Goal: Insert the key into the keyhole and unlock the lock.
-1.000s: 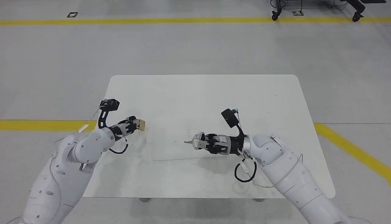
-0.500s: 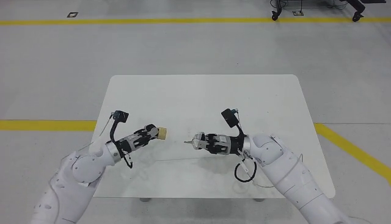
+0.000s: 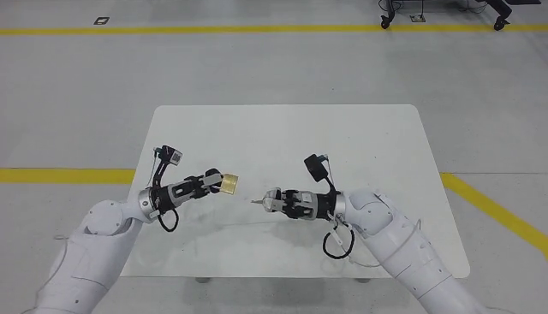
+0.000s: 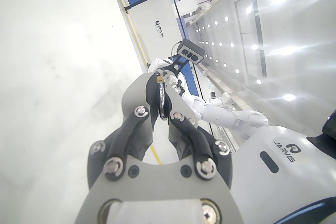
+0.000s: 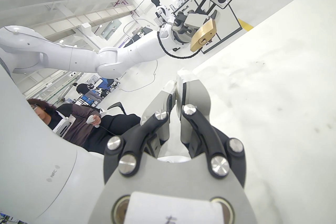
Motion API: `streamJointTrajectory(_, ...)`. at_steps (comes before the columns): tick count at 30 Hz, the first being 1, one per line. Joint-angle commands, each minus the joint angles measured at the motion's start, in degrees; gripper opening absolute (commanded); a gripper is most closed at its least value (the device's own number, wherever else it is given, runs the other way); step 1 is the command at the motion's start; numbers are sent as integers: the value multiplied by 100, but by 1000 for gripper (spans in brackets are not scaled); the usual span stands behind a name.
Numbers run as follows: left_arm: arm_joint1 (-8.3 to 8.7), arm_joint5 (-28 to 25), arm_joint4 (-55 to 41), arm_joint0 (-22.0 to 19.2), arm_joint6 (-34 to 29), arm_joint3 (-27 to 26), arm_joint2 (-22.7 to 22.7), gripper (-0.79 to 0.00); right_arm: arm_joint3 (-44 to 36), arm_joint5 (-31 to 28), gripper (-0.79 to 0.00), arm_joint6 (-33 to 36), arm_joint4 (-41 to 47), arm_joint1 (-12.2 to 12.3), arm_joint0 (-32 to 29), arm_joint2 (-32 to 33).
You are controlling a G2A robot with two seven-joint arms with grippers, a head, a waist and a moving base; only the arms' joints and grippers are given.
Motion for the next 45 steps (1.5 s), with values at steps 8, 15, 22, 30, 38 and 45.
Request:
streamJointTrajectory(8, -79, -425, 458, -101, 432, 52, 174, -785, -30, 586, -785, 293, -420, -147, 239, -474)
streamJointTrajectory(15, -79, -449, 897, 40, 731, -238, 194, -785, 26, 725, -785, 311, -452, -290, 413, -787)
streamJointTrajectory(22, -60, -408, 894, 131, 725, -345, 123, -785, 259, 542, -785, 104, -407, -404, 531, -914)
streamJointTrajectory(30, -54, -329, 780, 124, 447, -311, 142, -785, 554, 567, -785, -302, -473, -491, 612, -875)
streamJointTrajectory(38, -61, -330, 741, 65, 292, -246, 175, -785, 601, 512, -785, -655, -741, -514, 541, -762)
streamJointTrajectory(45, -55, -463, 1265, 85, 684, -277, 141, -785, 585, 53, -785, 195, -261, -455, 548, -807)
